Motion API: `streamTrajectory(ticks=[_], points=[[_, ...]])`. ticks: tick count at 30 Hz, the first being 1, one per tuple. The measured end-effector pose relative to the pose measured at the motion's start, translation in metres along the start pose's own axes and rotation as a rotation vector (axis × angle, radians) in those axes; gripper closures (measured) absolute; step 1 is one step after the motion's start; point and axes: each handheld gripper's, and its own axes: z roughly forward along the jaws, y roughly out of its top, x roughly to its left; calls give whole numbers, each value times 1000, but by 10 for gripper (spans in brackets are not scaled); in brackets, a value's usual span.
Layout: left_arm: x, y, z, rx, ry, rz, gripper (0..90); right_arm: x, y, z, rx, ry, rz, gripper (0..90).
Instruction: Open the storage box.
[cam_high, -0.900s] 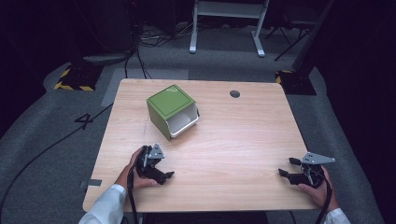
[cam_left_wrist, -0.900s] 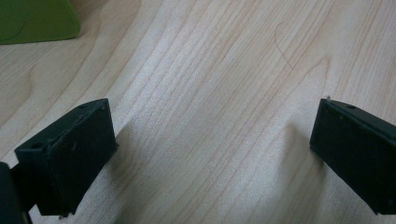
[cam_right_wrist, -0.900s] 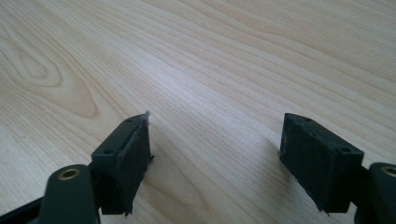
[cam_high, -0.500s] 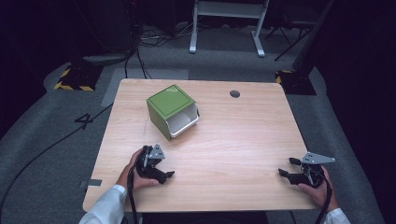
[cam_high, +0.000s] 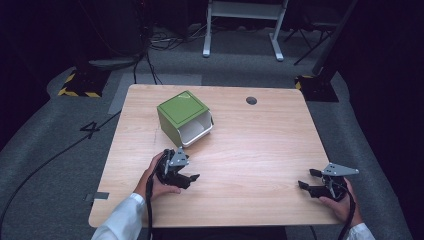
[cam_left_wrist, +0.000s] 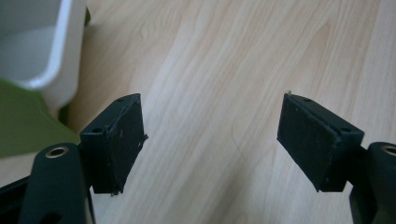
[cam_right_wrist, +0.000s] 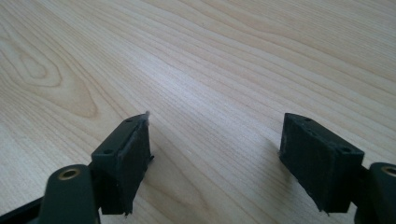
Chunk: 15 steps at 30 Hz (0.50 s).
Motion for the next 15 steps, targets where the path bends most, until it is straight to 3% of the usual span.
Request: streamTrajectory(ticks=[6, 9, 15], points=[[5, 21, 2, -52, 40, -13, 236, 0, 0, 0, 0, 0, 0, 247], [12, 34, 4, -83, 92, -16, 239, 0, 0, 0, 0, 0, 0, 247], [22, 48, 13, -93, 126, -31, 264, 0, 0, 0, 0, 0, -1, 247]])
